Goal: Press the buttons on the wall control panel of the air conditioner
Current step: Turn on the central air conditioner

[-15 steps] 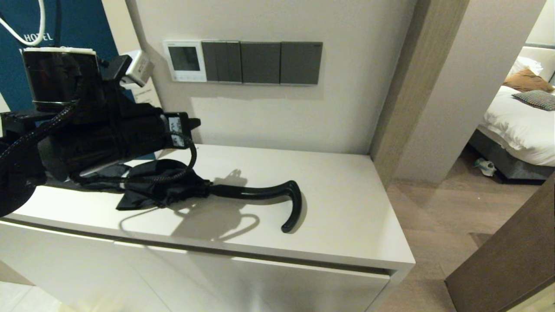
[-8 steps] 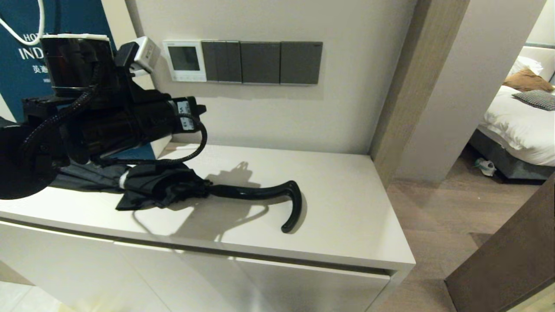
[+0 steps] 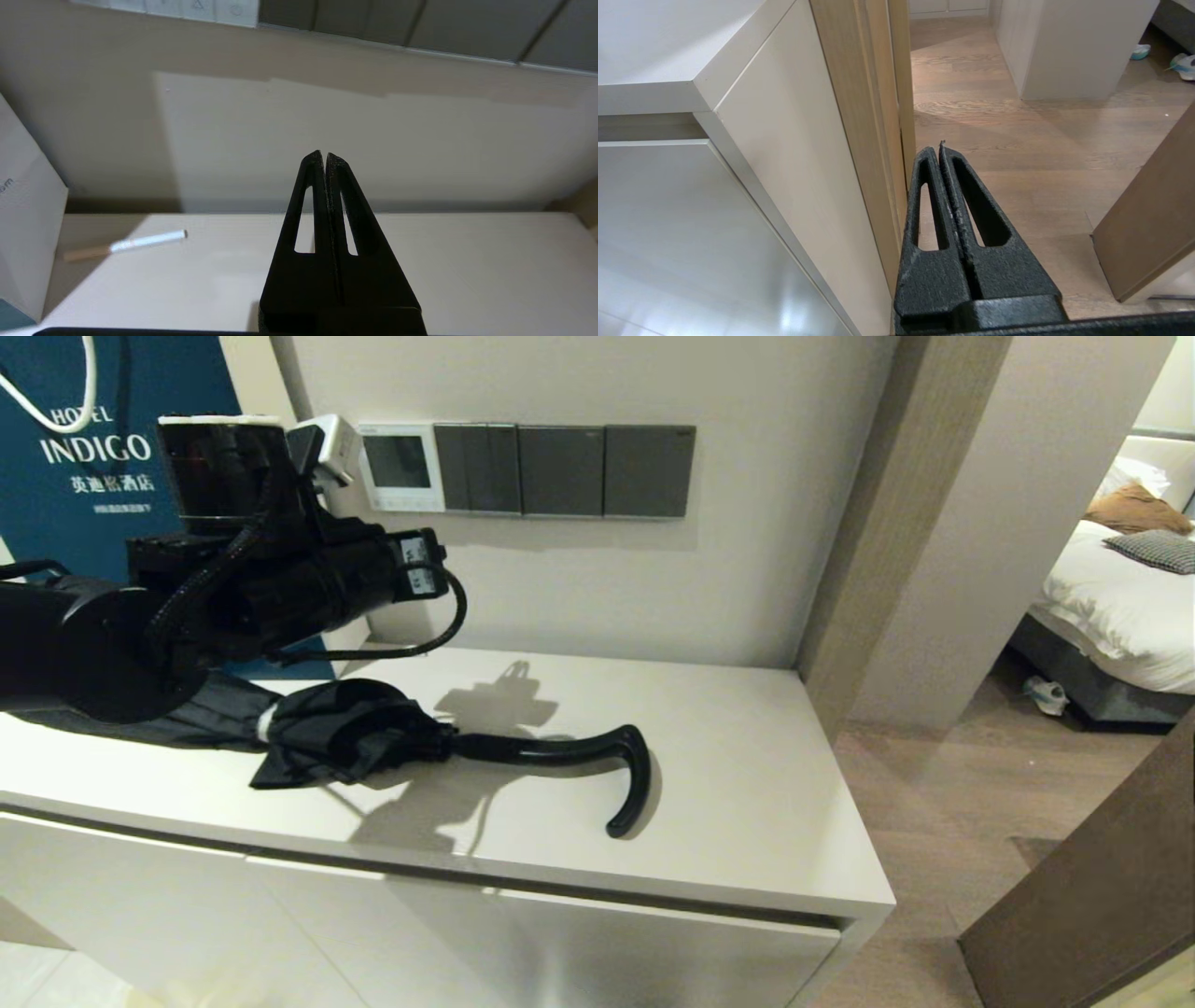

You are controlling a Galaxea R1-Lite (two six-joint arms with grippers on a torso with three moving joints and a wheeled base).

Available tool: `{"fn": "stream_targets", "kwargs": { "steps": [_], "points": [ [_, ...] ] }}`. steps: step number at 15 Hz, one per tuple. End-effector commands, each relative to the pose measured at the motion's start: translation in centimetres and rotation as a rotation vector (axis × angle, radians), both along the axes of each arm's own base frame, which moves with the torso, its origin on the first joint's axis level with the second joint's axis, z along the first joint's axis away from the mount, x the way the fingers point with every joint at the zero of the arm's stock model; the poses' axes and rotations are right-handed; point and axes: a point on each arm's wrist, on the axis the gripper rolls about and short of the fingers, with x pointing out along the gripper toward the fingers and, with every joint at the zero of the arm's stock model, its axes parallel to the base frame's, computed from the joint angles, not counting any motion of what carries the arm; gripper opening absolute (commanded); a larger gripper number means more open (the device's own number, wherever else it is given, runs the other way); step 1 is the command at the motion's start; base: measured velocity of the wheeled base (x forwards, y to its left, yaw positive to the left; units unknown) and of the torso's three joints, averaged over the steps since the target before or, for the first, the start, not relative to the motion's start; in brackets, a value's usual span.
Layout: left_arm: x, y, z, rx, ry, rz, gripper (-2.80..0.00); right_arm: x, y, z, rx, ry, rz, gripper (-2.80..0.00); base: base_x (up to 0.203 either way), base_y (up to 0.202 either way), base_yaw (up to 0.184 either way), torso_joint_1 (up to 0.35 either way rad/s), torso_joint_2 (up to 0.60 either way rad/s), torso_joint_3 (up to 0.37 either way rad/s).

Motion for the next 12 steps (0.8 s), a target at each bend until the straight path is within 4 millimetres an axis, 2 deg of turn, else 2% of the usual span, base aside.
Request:
{"fn": "stream_targets", "kwargs": {
  "steps": [1, 12],
  "points": [
    [1.04, 0.42, -0.44, 0.001, 0.008, 0.021, -2.80, 0.02, 0.00, -0.04, 0.000, 0.003, 0.000, -2.80, 0.000, 0.000, 0.000, 0.000, 0.00, 0.000],
    [1.04, 0.42, -0.44, 0.001, 0.008, 0.021, -2.80, 0.02, 0.00, -0.04, 0.000, 0.003, 0.000, -2.80, 0.000, 0.000, 0.000, 0.000, 0.00, 0.000]
  ]
}}
